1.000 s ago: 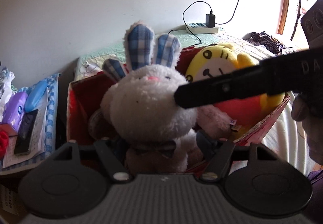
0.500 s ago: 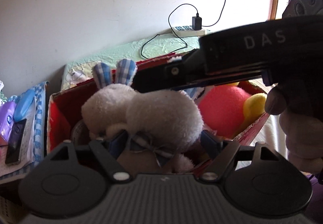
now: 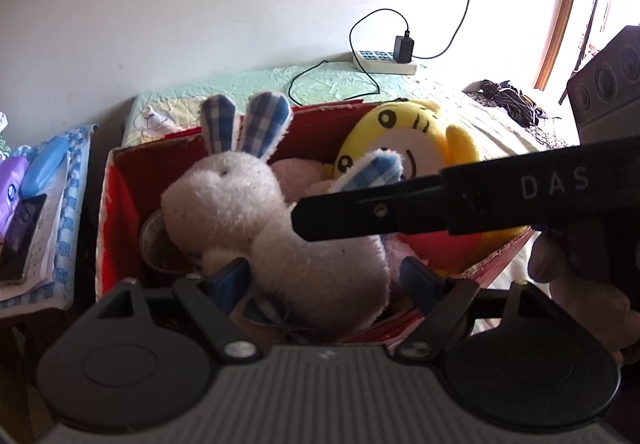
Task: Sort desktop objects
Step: 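Lower the bow-tie bunny into the box and open the right gripper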
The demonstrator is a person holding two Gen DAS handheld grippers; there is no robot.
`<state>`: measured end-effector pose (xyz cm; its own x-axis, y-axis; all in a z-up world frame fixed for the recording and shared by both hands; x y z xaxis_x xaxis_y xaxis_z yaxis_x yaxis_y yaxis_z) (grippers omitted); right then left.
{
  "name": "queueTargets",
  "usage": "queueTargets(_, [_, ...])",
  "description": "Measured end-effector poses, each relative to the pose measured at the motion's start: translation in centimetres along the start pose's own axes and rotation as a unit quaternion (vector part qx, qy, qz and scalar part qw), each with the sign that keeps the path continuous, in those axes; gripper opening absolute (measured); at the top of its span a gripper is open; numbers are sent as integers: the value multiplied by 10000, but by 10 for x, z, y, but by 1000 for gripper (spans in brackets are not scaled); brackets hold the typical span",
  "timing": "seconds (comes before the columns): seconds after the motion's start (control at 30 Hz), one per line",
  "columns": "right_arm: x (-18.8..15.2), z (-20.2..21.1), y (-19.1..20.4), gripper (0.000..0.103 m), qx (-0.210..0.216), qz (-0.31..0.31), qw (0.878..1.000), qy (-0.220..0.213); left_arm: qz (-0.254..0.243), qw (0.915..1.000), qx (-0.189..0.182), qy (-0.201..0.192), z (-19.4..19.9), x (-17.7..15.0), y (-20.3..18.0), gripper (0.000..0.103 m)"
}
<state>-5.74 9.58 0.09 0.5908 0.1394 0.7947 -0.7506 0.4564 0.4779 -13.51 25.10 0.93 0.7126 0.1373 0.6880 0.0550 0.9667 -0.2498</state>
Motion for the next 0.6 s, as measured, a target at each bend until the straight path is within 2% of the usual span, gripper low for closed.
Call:
queueTargets(0.3, [-5, 2, -5, 20, 14, -254, 9997, 8, -52, 9998, 159, -78, -6, 4, -2, 85])
queueTargets(0.5, [-3, 14, 0, 26, -52, -185, 9995, -251, -56, 9995, 281, -103, 5, 3, -6, 88])
queueTargets(0.6, [-4, 18, -1, 26, -108, -219, 9992, -316, 54, 9996, 273, -93, 8, 4, -6, 88])
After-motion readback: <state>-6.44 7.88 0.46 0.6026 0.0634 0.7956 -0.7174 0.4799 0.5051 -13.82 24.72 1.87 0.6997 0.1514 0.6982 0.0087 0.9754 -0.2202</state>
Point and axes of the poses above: each gripper's, at about its wrist camera, not at the fingertips, and z roughly against the way its jaws point, y to its left, x to its top, the point moved 4 cm from there along -z, roughly the way its jaws point, and after that the axes turned 13 degrees about z, right-handed, at the moved point
